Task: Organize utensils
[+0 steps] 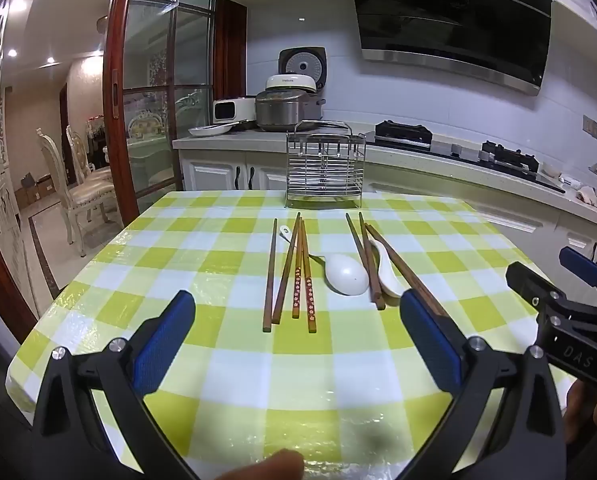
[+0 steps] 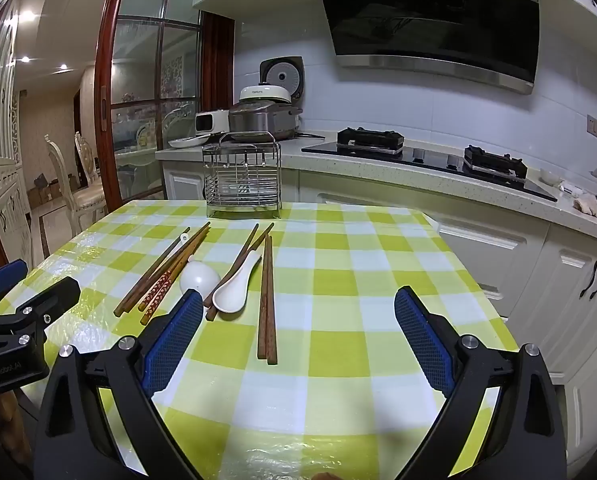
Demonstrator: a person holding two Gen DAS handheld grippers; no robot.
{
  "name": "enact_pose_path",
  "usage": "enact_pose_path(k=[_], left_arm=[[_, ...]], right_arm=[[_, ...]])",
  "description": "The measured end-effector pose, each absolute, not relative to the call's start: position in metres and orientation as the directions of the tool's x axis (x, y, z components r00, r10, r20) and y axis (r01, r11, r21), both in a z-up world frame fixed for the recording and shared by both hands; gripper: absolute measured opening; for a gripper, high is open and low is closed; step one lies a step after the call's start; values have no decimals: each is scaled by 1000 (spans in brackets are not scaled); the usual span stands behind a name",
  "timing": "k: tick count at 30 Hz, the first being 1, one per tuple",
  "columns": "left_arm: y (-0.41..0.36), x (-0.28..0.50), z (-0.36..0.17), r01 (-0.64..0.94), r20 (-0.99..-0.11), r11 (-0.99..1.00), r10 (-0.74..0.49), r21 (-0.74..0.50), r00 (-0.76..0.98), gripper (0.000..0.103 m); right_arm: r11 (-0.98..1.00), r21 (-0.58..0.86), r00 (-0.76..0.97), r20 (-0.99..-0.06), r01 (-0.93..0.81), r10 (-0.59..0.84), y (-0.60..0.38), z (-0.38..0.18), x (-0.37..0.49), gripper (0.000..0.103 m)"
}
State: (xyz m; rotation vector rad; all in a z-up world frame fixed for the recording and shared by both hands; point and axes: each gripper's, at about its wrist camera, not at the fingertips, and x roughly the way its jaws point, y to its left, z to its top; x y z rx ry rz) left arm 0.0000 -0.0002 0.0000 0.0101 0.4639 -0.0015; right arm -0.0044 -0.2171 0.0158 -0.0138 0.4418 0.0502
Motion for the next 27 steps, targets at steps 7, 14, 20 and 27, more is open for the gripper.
enact_pose_path(k=[7,14,20,27], left_arm=[[-4,-2,0,6,-444,1000,-2,9,896,99],[0,0,0,4,-449,1000,-4,-2,893,99],[0,0,1,3,-449,1000,-4,-3,893,99],[1,0,0,3,-450,1000,-5,-5,893,99]], right_arm=[[999,-4,904,-424,-52,45,-217,16,-5,90],[999,-4,905,-424,-52,45,-217,16,-5,90],[999,-5,905,-423,-51,44,-217,16,-5,90],[999,-5,905,-424,-52,45,-217,16,-5,90]])
